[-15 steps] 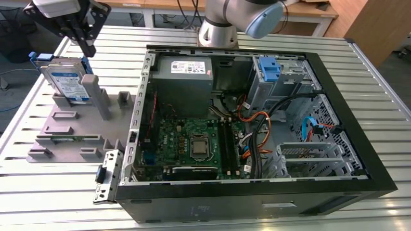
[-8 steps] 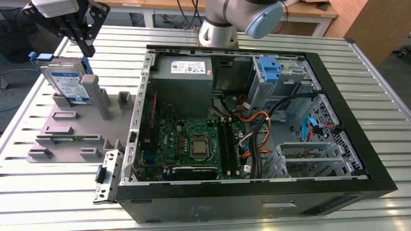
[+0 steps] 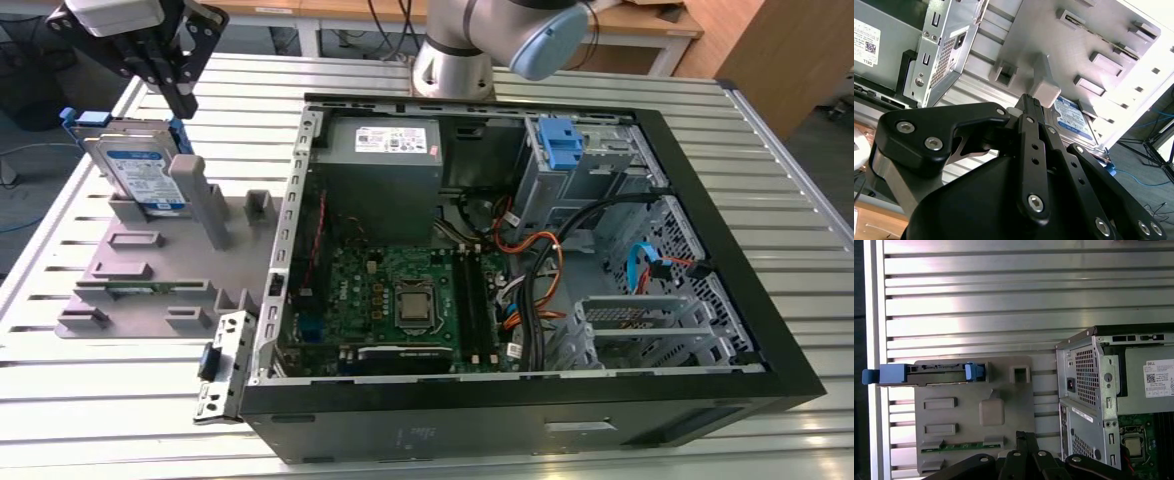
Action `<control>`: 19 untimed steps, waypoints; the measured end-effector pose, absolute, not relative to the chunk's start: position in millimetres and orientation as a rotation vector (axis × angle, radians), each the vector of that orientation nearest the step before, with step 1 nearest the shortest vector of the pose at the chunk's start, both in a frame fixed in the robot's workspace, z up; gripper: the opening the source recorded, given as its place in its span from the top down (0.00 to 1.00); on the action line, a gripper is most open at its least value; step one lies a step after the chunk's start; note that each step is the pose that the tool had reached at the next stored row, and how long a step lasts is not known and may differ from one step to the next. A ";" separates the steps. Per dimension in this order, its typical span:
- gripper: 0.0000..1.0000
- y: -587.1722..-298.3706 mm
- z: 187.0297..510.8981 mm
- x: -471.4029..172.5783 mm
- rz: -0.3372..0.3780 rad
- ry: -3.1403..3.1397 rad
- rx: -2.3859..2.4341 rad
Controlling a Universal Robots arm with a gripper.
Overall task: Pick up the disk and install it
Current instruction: 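Reach for the disk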
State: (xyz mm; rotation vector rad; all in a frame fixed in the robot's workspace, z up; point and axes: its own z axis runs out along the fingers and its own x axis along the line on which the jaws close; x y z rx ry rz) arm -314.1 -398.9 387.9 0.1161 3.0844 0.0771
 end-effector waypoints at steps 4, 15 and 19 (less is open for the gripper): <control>0.89 -398.9 387.7 -319.4 0.077 3.084 0.116; 0.89 -397.9 384.8 -347.0 0.077 3.084 0.117; 0.89 -396.4 383.1 -354.0 0.077 3.084 0.118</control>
